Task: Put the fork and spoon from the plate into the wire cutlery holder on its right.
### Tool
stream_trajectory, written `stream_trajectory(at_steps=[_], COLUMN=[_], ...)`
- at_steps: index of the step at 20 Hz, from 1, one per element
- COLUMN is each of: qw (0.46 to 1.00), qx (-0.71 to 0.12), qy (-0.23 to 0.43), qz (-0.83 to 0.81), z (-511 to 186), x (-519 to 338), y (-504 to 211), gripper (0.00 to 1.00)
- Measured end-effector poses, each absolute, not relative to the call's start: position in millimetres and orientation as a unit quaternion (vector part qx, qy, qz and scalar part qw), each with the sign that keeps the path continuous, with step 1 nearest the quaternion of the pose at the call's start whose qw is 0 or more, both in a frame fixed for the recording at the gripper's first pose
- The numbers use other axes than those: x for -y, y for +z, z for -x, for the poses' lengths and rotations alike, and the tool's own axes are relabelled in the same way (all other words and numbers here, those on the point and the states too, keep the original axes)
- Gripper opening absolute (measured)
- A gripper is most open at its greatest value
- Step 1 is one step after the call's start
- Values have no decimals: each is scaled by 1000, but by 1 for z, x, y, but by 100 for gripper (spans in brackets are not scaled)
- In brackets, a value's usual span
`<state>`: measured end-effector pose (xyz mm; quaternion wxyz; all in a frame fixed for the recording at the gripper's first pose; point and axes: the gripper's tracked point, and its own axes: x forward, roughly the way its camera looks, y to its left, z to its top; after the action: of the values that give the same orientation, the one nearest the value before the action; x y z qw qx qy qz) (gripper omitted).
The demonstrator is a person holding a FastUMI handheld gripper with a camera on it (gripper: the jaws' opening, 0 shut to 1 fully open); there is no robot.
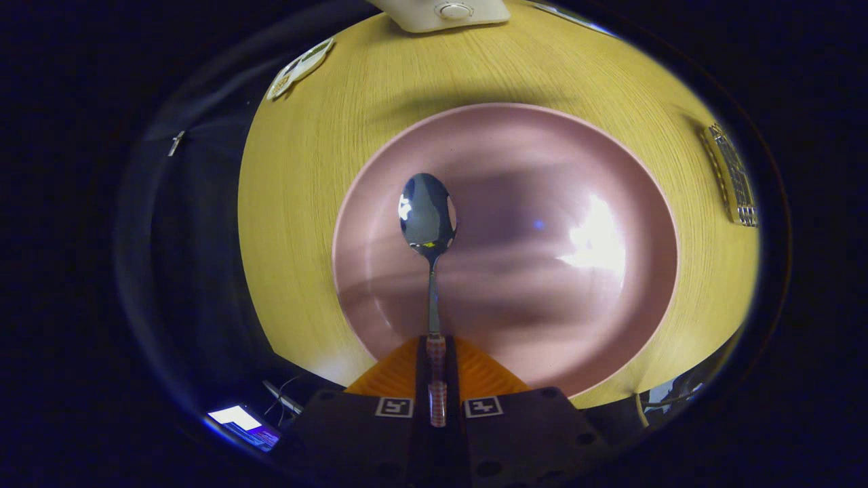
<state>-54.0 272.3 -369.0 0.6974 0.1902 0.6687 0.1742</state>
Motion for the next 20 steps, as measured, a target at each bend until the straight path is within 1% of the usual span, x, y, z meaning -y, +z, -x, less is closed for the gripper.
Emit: stream_trajectory(at_steps=[1,2,5,8,10,13,14,18,20], qw=[695,687,677,678,688,692,683,622,597], qx=[-667,-669,-661,-647,-643,-658,-675,-750,-776], qy=[186,199,239,283,293,280,268,223,198], qz=[-193,-201,-220,-205,-166,-96,-69,11,46], z=[55,55,59,56,47,29,28,28,25], x=[-272,-268,-247,-205,-158,-80,-51,34,61], y=[-367,-358,-322,-274,-248,-228,-227,-239,-245], gripper=[13,9,9,9,9,9,9,9,9])
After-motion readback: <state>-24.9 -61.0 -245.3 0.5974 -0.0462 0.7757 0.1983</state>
